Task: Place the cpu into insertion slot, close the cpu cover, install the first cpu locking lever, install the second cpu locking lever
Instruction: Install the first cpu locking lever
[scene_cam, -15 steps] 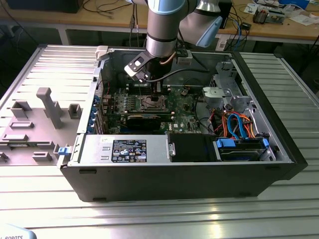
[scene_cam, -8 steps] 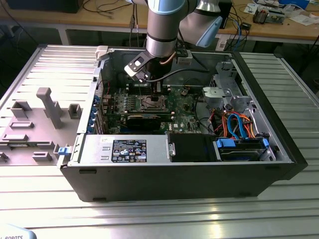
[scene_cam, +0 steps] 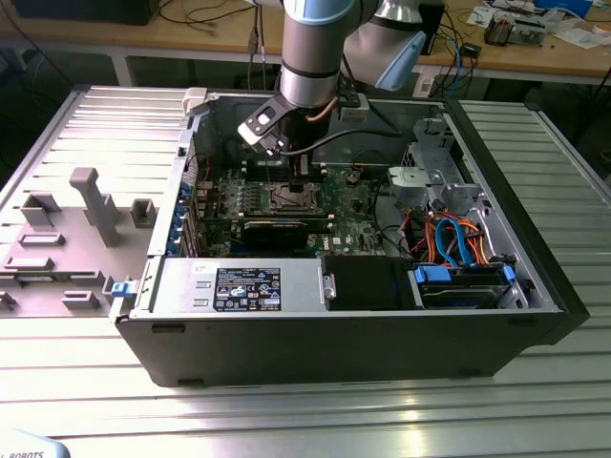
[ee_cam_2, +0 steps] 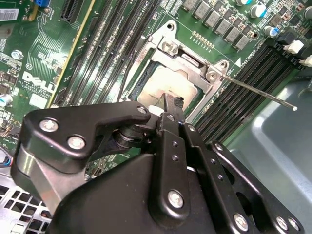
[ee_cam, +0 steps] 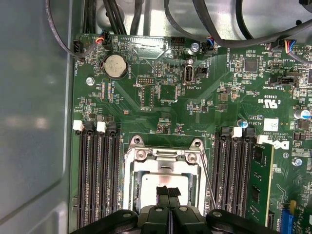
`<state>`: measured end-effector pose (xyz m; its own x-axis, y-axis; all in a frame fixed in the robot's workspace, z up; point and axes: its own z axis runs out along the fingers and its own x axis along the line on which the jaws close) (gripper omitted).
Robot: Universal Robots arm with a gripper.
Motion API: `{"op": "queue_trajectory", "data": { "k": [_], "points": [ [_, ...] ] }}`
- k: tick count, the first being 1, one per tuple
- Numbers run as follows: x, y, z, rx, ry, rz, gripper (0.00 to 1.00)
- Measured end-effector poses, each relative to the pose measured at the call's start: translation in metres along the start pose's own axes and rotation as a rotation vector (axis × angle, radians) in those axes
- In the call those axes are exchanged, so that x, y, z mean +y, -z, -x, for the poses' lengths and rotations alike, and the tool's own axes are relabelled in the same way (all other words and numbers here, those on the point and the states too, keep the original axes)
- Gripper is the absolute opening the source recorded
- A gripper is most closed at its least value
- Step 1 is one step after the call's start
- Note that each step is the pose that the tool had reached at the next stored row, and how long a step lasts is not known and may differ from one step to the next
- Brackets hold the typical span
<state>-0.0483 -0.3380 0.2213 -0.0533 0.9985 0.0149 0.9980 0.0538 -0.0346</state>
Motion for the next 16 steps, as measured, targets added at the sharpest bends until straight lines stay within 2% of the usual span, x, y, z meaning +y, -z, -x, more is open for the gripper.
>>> {"op": "queue_trajectory", "data": {
  "k": [9,16],
  "points": [
    [-0.0001,0.0015,0.0000,-0.0001,0.000,-0.0001,0.11],
    [-0.0002,0.0049,0.0000,-0.0001,0.000,-0.0001,0.11]
  ]
}}
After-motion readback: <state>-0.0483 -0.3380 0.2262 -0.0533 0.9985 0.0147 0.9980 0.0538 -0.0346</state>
